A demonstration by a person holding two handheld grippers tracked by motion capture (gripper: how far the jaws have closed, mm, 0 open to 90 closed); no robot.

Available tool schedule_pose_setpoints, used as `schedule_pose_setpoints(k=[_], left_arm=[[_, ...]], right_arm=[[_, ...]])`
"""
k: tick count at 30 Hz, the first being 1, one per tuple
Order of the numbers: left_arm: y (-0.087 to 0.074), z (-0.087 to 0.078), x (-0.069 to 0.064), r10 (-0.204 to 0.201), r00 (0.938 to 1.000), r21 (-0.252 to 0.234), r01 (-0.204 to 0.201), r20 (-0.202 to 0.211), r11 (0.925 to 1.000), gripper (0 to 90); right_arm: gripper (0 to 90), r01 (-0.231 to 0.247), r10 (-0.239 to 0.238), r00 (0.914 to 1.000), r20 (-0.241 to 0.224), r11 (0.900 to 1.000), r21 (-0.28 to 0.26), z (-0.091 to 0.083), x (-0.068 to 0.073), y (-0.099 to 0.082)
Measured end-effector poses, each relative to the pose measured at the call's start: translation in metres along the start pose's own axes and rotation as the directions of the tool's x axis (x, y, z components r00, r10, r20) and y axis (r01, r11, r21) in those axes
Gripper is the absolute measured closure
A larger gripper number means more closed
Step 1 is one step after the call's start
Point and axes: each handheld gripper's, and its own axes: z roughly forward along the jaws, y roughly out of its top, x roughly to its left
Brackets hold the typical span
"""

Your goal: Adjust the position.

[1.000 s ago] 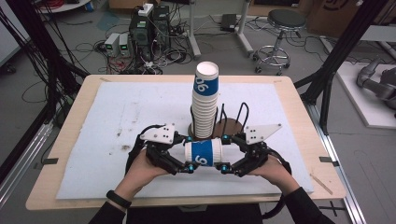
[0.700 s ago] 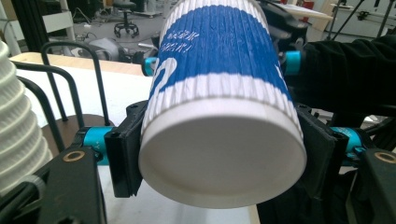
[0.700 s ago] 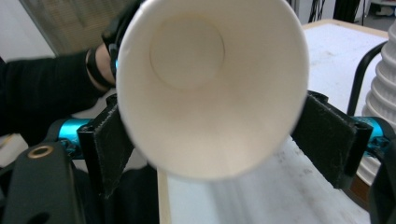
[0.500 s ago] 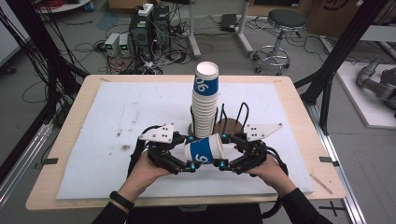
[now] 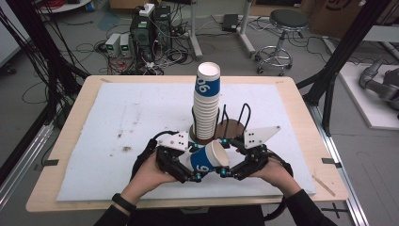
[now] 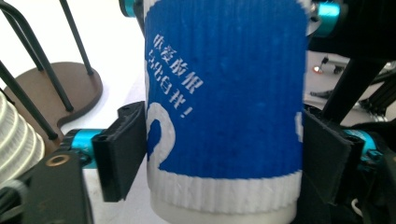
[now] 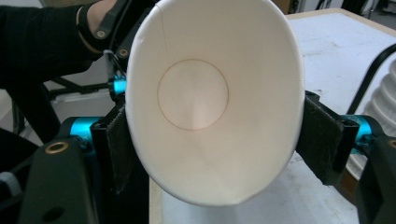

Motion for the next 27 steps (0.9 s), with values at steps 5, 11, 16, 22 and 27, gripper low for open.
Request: schedule_pose_setpoints(k=[5, 11, 16, 22, 27], left_arm=[[-0.001, -0.001, 0.001, 0.013, 0.9999, -0.014, -0.013, 0.006, 0.9998, 28.9], [-0.006, -0.007, 0.005, 0.000, 1.0000, -0.129, 0.000, 0.005, 0.9916, 29.0], [-0.009, -0.012, 0.008, -0.033, 0.9992, -0.222, 0.037, 0.021, 0.9743, 29.1], [-0.010, -0.008, 0.007, -0.043, 0.9983, -0.259, 0.052, 0.038, 0.9645, 29.1], [-0.011, -0.003, 0.005, -0.046, 0.9979, -0.250, 0.056, 0.046, 0.9667, 29.2]], right_arm=[[18.5, 0.026, -0.026, 0.9995, 0.016, 0.9997, 0.005, 0.002, 0.001, 0.002], [17.7, -0.006, 0.007, 0.9998, 0.018, 0.9987, -0.050, -0.004, -0.001, 0.002], [17.7, -0.053, 0.055, 0.9983, 0.017, 0.9942, -0.094, -0.007, -0.004, 0.001], [17.7, -0.138, 0.135, 0.9905, -0.028, 0.9721, -0.190, -0.001, -0.002, 0.000], [22.2, -0.131, 0.126, 0.9913, -0.039, 0.9654, -0.225, 0.001, -0.001, 0.001]])
